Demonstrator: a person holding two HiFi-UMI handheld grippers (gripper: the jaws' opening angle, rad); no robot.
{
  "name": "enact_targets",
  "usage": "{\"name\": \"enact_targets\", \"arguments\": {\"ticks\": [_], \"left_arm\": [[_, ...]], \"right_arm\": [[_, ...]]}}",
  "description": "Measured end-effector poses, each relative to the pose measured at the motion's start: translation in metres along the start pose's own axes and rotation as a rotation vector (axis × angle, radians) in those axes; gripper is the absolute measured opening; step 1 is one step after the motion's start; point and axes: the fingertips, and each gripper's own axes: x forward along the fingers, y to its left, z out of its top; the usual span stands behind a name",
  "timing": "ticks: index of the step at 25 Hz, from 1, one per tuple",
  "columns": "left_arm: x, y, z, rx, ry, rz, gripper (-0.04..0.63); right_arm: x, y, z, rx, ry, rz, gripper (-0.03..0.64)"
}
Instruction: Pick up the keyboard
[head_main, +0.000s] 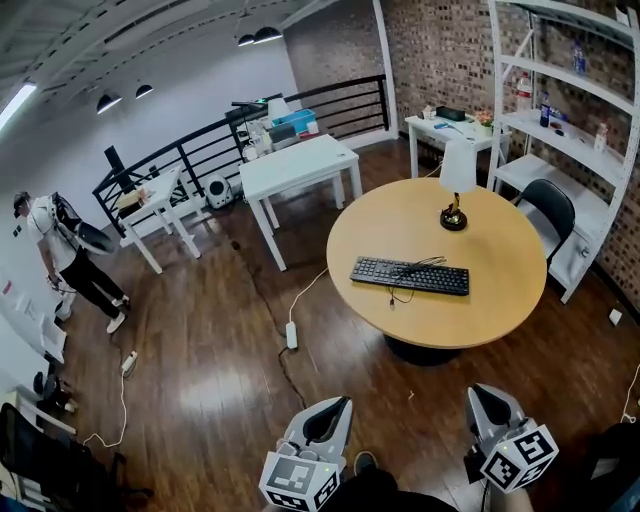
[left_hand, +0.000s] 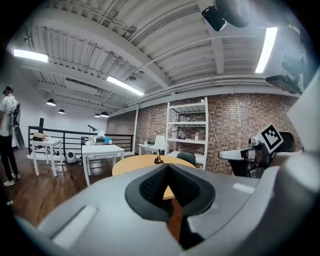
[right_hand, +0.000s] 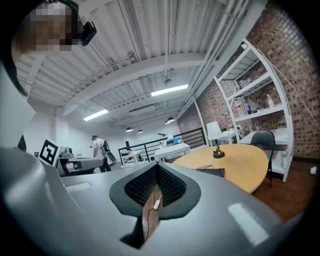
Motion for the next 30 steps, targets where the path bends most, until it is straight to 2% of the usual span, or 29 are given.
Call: {"name": "enact_targets", "arguments": {"ticks": [2, 6, 8, 10, 13, 15, 18, 22, 30], "left_arm": [[0.014, 0.026, 0.006, -0.005, -0.002, -0.015, 0.058], [0.047, 0.071, 0.005, -0.077, -0.026, -0.083, 0.057], [0.061, 0.087, 0.004, -0.081, -0.06, -0.118, 0.048], [0.074, 0.097, 0.007, -0.077, -0.099, -0.168, 0.009], [0.094, 0.112, 0.006, -0.075, -0.078, -0.231, 0.003], [0.105, 0.119, 0.012, -0.08, -0.104, -0.249, 0.003], [0.126, 0.128, 0.016, -0.12, -0.15, -0.262, 0.003], [0.165, 0.147, 0.007, -0.15, -0.099, -0.262, 0.002], [0.277, 0.175, 0.033, -0.054, -0.04, -0.197, 0.002]], "right_arm": [[0.028, 0.002, 0.004, -0.004, 0.002, -0.011, 0.002], [0.087, 0.002, 0.0, -0.01, 0.041, -0.031, 0.002], [0.107, 0.002, -0.002, -0.014, 0.058, -0.045, 0.002], [0.122, 0.0, -0.004, -0.026, 0.073, -0.072, 0.002], [0.144, -0.005, -0.008, -0.034, 0.103, -0.104, 0.002], [0.153, -0.009, -0.009, -0.046, 0.123, -0.117, 0.002], [0.171, -0.026, -0.008, -0.044, 0.138, -0.141, 0.002], [0.205, -0.049, -0.003, -0.06, 0.142, -0.127, 0.002], [0.278, -0.122, 0.033, -0.083, 0.098, -0.061, 0.002]]}}
